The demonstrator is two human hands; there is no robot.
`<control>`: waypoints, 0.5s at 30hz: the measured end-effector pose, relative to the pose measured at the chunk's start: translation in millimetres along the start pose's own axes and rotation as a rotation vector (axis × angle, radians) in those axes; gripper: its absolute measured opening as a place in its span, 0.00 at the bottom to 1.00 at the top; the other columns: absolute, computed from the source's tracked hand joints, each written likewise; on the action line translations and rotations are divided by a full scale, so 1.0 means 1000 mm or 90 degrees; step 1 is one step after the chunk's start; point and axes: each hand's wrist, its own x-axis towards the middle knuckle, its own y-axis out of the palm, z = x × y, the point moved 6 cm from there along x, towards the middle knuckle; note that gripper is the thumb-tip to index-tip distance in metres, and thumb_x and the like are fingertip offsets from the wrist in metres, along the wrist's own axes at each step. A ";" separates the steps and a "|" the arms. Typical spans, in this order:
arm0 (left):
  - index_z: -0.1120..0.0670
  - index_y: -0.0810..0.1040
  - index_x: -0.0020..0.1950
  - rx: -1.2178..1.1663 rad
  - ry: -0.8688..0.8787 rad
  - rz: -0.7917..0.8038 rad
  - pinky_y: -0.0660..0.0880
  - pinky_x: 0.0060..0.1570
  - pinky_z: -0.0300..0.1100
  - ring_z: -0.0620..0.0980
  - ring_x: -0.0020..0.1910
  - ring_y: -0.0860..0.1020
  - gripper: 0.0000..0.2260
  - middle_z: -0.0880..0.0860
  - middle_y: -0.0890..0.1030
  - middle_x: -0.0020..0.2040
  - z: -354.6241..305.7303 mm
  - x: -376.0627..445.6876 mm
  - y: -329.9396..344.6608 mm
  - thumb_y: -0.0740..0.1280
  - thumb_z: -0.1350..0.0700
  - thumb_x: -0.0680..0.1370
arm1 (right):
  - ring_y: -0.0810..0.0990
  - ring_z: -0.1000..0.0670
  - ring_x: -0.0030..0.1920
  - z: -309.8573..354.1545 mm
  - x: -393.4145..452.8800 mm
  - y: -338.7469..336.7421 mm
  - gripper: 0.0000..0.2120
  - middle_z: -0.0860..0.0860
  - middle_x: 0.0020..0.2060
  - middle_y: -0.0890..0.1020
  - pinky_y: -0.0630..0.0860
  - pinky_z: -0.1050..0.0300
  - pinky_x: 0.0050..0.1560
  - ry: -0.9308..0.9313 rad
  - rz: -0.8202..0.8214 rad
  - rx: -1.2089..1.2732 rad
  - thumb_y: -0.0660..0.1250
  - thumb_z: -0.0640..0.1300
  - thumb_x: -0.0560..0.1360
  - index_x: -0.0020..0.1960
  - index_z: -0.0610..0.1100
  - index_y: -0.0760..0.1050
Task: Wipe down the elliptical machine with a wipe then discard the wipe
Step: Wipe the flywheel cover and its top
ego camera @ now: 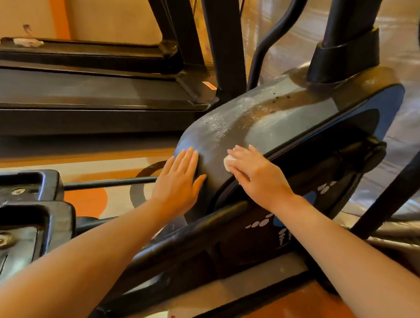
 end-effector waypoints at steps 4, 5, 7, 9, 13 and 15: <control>0.53 0.43 0.81 -0.013 0.032 0.014 0.38 0.77 0.44 0.49 0.80 0.41 0.31 0.52 0.44 0.81 0.008 0.008 0.011 0.44 0.39 0.83 | 0.78 0.42 0.64 0.004 0.006 0.002 0.19 0.43 0.62 0.80 0.73 0.48 0.64 0.031 0.027 -0.077 0.64 0.36 0.76 0.66 0.38 0.75; 0.53 0.42 0.81 -0.016 0.041 0.017 0.38 0.77 0.44 0.49 0.80 0.41 0.32 0.52 0.43 0.81 0.010 0.010 0.013 0.42 0.38 0.82 | 0.76 0.43 0.66 0.007 0.008 0.005 0.20 0.43 0.65 0.78 0.71 0.48 0.66 0.025 0.070 -0.103 0.60 0.37 0.77 0.68 0.39 0.74; 0.53 0.41 0.81 -0.022 0.063 0.014 0.36 0.76 0.43 0.48 0.79 0.39 0.34 0.51 0.41 0.81 0.014 0.014 0.015 0.38 0.34 0.81 | 0.69 0.44 0.72 0.010 0.011 0.014 0.24 0.44 0.71 0.71 0.63 0.49 0.72 0.030 0.172 -0.148 0.49 0.43 0.79 0.71 0.40 0.71; 0.53 0.40 0.80 -0.030 0.085 0.010 0.34 0.74 0.41 0.46 0.78 0.38 0.37 0.50 0.39 0.79 0.016 0.017 0.016 0.36 0.33 0.77 | 0.61 0.47 0.76 0.010 0.012 0.019 0.28 0.45 0.76 0.64 0.54 0.50 0.76 0.077 0.223 -0.152 0.42 0.50 0.80 0.75 0.42 0.64; 0.53 0.41 0.81 -0.054 0.114 0.023 0.35 0.75 0.41 0.46 0.79 0.38 0.38 0.49 0.39 0.79 0.019 0.021 0.016 0.35 0.32 0.76 | 0.55 0.47 0.78 0.013 0.010 0.026 0.31 0.46 0.78 0.59 0.53 0.49 0.77 0.104 0.240 -0.199 0.39 0.58 0.82 0.78 0.43 0.59; 0.53 0.40 0.81 -0.070 0.122 0.033 0.37 0.76 0.42 0.47 0.79 0.39 0.38 0.50 0.39 0.80 0.020 0.023 0.015 0.37 0.31 0.77 | 0.54 0.47 0.78 0.014 0.013 0.028 0.32 0.46 0.78 0.58 0.51 0.50 0.77 0.113 0.252 -0.218 0.38 0.59 0.81 0.78 0.43 0.57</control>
